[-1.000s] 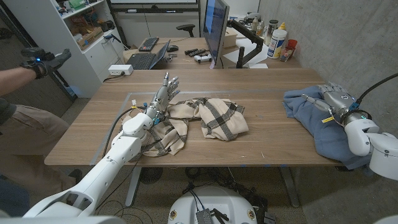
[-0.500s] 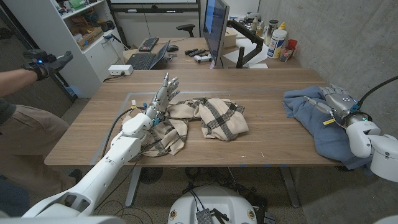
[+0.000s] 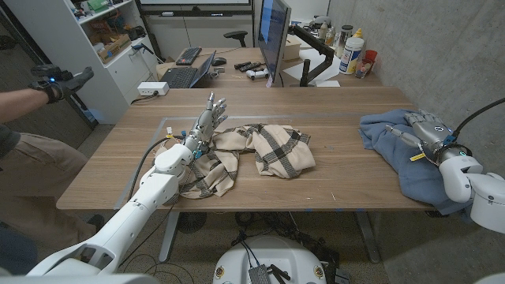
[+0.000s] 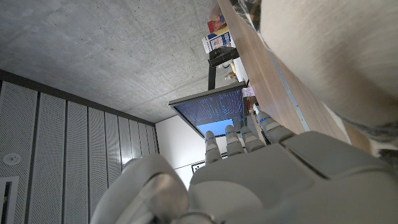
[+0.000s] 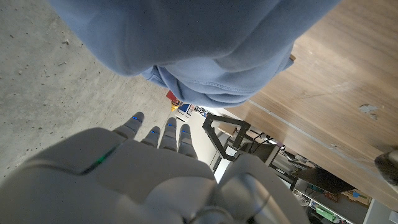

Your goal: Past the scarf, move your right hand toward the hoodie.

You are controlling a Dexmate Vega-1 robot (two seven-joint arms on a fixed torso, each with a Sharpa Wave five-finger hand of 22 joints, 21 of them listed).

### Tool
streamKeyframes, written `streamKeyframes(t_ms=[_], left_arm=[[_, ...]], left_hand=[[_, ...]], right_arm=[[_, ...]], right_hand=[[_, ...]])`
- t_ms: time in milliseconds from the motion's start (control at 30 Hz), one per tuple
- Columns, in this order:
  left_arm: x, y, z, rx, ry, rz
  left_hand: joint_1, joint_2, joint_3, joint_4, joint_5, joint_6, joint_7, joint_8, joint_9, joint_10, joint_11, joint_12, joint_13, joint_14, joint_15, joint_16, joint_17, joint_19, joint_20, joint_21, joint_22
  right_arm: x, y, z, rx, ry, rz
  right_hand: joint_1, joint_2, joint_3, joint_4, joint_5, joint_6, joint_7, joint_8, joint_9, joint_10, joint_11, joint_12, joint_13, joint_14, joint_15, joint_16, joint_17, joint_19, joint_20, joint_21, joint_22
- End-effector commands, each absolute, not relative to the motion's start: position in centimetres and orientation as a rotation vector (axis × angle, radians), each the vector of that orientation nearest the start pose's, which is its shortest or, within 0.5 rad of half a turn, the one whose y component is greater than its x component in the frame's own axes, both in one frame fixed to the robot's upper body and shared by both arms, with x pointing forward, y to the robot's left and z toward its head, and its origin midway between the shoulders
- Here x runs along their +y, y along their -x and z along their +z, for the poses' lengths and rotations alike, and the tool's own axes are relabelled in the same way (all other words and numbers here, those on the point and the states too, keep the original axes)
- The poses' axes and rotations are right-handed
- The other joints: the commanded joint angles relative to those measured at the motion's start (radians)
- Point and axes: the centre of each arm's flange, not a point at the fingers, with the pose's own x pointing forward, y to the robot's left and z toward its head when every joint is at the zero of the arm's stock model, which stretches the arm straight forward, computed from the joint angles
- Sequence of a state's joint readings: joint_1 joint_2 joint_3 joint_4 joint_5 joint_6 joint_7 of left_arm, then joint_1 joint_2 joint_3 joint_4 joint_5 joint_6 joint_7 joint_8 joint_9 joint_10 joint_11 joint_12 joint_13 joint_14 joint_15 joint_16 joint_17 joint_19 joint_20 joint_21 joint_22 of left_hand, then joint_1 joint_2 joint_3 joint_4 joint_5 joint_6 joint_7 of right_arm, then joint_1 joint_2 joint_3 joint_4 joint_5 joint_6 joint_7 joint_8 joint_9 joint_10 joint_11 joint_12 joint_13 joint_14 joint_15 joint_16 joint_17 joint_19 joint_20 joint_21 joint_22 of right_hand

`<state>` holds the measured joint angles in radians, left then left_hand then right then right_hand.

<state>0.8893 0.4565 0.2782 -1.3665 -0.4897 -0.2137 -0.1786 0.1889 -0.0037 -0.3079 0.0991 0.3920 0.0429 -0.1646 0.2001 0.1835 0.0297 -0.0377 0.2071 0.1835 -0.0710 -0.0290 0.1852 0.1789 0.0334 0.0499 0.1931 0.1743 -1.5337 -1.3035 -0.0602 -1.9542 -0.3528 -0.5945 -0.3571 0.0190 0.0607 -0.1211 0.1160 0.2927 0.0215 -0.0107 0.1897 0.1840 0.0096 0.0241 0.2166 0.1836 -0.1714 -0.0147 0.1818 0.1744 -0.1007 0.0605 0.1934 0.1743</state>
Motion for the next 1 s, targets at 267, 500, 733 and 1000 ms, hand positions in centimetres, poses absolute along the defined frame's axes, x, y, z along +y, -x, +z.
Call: streamKeyframes(t_ms=[267, 500, 733, 1000], left_arm=[[26.75, -64.23, -3.3, -0.576, -0.083, -0.325], [26.74, -64.14, -3.38, -0.575, -0.082, -0.322], [26.77, -64.05, -3.45, -0.574, -0.082, -0.319], [26.66, -64.08, -3.6, -0.573, -0.08, -0.321]], left_hand=[[0.009, 0.0, -0.009, 0.002, 0.001, 0.006, -0.002, -0.003, 0.004, 0.003, -0.001, -0.004, 0.005, -0.009, -0.003, 0.003, 0.002, 0.0, -0.001, 0.001, 0.003], [0.009, 0.0, -0.009, 0.002, 0.001, 0.005, -0.001, -0.003, 0.004, 0.004, -0.001, -0.003, 0.005, -0.009, -0.003, 0.003, 0.002, -0.001, -0.001, 0.001, 0.003], [0.009, 0.0, -0.009, 0.002, 0.001, 0.006, -0.001, -0.003, 0.004, 0.003, 0.0, -0.004, 0.005, -0.009, -0.002, 0.003, 0.002, 0.0, -0.001, 0.002, 0.003], [0.009, 0.0, -0.009, 0.002, 0.001, 0.005, -0.001, -0.003, 0.004, 0.004, -0.001, -0.003, 0.005, -0.01, -0.001, 0.003, 0.002, 0.0, -0.001, 0.001, 0.003]], right_arm=[[-46.77, -49.51, -4.88, -0.187, 1.651, -0.525], [-46.82, -49.66, -5.09, -0.183, 1.655, -0.517], [-46.83, -49.67, -5.34, -0.178, 1.658, -0.513], [-46.72, -49.58, -5.48, -0.175, 1.658, -0.509]], right_hand=[[-0.002, -0.005, -0.011, 0.003, 0.01, 0.003, -0.004, 0.002, 0.001, -0.001, -0.004, 0.003, 0.005, -0.026, -0.004, 0.001, 0.005, 0.006, 0.004, 0.006, 0.005], [-0.002, -0.004, -0.011, 0.003, 0.012, 0.003, -0.003, 0.001, 0.001, -0.002, -0.004, 0.002, 0.005, -0.026, -0.004, 0.001, 0.005, 0.006, 0.004, 0.006, 0.005], [-0.002, -0.004, -0.012, 0.003, 0.013, 0.002, -0.003, 0.001, 0.001, -0.003, -0.005, 0.002, 0.006, -0.026, -0.003, 0.001, 0.004, 0.006, 0.004, 0.005, 0.005], [-0.002, -0.003, -0.013, 0.004, 0.014, 0.002, -0.002, 0.001, 0.001, -0.003, -0.004, 0.003, 0.006, -0.026, -0.004, 0.001, 0.004, 0.006, 0.003, 0.005, 0.005]])
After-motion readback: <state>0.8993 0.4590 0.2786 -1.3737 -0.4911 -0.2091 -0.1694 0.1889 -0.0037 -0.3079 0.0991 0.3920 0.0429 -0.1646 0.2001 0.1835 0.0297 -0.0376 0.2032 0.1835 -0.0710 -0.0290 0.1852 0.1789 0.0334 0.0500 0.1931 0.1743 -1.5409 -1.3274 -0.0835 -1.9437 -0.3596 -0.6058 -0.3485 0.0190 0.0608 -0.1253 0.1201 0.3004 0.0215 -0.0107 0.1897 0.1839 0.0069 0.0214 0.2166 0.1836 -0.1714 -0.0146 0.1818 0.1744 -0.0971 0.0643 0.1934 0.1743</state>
